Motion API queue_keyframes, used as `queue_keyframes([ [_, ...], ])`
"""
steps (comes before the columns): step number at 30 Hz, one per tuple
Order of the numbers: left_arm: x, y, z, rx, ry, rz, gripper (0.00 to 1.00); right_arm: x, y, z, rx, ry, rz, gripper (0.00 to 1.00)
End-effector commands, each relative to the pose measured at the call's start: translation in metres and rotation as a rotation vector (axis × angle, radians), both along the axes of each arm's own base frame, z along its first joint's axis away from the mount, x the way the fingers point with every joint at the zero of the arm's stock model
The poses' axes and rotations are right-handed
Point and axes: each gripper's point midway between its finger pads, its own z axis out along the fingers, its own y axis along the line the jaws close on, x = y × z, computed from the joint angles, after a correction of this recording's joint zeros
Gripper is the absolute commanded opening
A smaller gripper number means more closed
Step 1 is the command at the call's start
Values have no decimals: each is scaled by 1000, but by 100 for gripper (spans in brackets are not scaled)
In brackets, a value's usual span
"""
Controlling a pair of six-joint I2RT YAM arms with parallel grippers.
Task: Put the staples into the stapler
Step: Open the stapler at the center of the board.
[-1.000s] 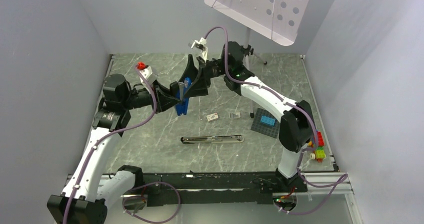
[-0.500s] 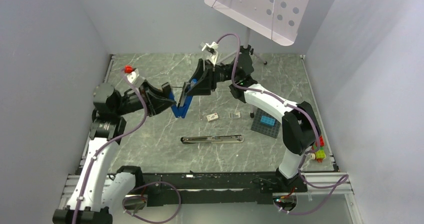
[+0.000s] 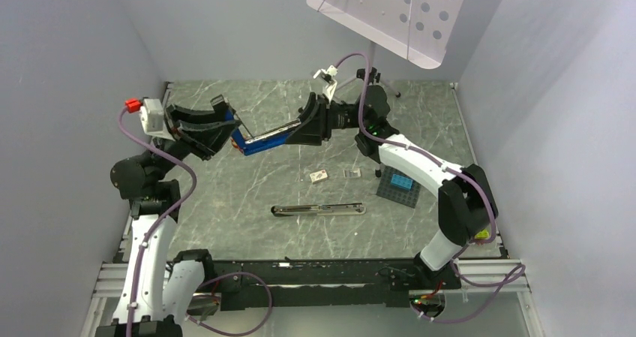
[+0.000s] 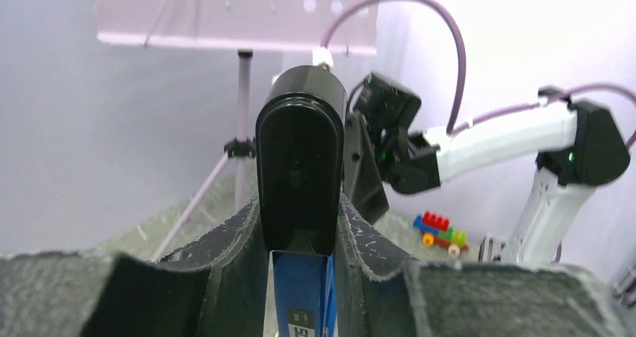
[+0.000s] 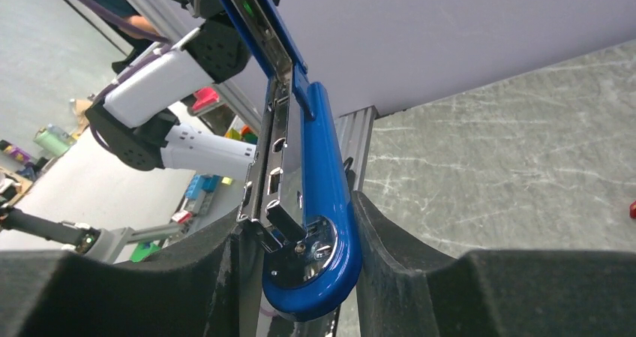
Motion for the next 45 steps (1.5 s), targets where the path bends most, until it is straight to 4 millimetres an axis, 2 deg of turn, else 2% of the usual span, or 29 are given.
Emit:
queue_keyframes([
  [1, -7, 44, 99, -345, -295, 188, 0, -20, -6, 1, 1, -84, 51, 0],
  [5, -6, 54, 124, -438, -341, 186, 0, -28, 7, 6, 2, -111, 67, 0],
  [11, -8, 75, 160, -615, -417, 177, 0, -39, 37, 9, 4, -134, 92, 0],
  [14, -11, 87, 172, -697, -452, 177, 0, -44, 49, 6, -6, -135, 112, 0],
  [18, -8, 88, 178, -706, -458, 166, 0, -48, 56, 10, -6, -149, 133, 0],
  [21, -1, 86, 170, -697, -428, 156, 0, -53, 56, 16, -1, -176, 162, 14],
  [23, 4, 80, 164, -666, -405, 141, 0, -55, 55, 21, 0, -196, 186, 30],
  [28, 7, 53, 146, -536, -341, 16, 0, -54, 42, 53, 33, -246, 198, 61],
  [30, 7, 46, 140, -497, -322, -8, 0, -51, 41, 61, 32, -259, 196, 70],
  [34, 8, 37, 132, -450, -288, -55, 0, -47, 43, 66, 20, -270, 188, 80],
  [37, 9, 34, 127, -430, -272, -78, 0, -42, 46, 72, 23, -274, 176, 82],
  [41, 9, 31, 122, -417, -264, -97, 0, -39, 50, 69, 13, -264, 167, 82],
  [43, 9, 33, 124, -422, -279, -84, 0, -42, 51, 60, -6, -246, 176, 72],
  [45, 7, 35, 129, -430, -313, -65, 0, -48, 54, 42, -46, -239, 187, 59],
])
